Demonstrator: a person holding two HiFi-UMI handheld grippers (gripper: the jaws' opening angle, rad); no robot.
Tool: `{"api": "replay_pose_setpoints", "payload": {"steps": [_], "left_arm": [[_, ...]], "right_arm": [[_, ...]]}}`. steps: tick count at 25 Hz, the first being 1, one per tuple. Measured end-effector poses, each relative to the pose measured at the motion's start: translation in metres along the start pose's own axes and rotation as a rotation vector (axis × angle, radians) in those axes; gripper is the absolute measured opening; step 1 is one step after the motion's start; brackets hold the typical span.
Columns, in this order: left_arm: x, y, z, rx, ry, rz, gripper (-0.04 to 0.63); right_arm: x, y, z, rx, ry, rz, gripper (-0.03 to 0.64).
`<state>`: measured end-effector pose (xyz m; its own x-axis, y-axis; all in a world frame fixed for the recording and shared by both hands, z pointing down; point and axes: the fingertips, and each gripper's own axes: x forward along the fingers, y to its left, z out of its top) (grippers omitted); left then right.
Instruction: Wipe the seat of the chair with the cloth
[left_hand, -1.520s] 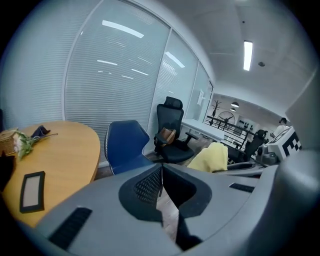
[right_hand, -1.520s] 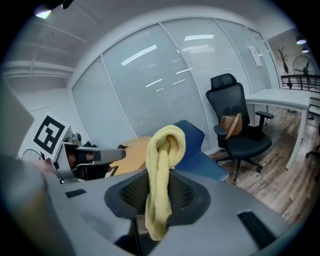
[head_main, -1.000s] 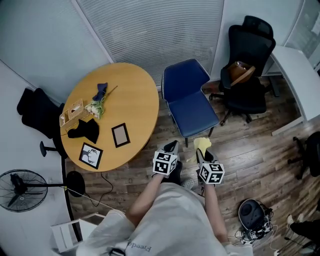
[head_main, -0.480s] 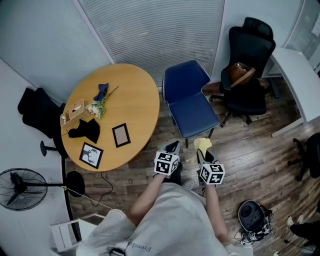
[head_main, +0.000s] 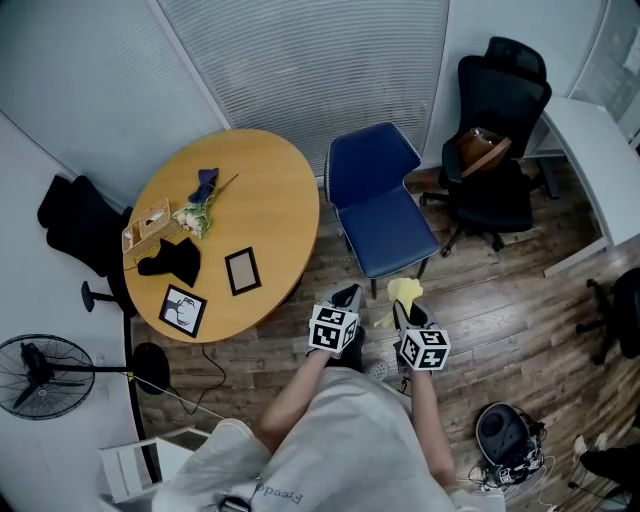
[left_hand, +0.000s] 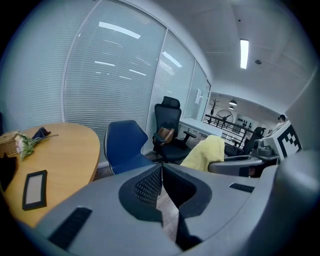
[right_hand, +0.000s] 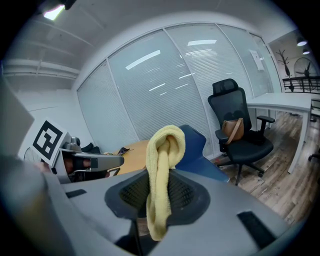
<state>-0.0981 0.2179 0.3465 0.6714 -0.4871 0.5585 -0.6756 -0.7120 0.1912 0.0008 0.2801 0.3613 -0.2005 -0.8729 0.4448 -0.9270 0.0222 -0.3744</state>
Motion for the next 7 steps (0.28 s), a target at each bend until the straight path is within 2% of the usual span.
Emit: {"api": "replay_pose_setpoints", "payload": {"steps": [7], "left_arm": [[0.0033, -0.0048, -0.0008, 0.0, 0.005, -0.01, 0.029]], "right_arm": [[-0.0058, -0.0069, -0.0036, 0.015, 0.003, -0.013, 0.098]]}}
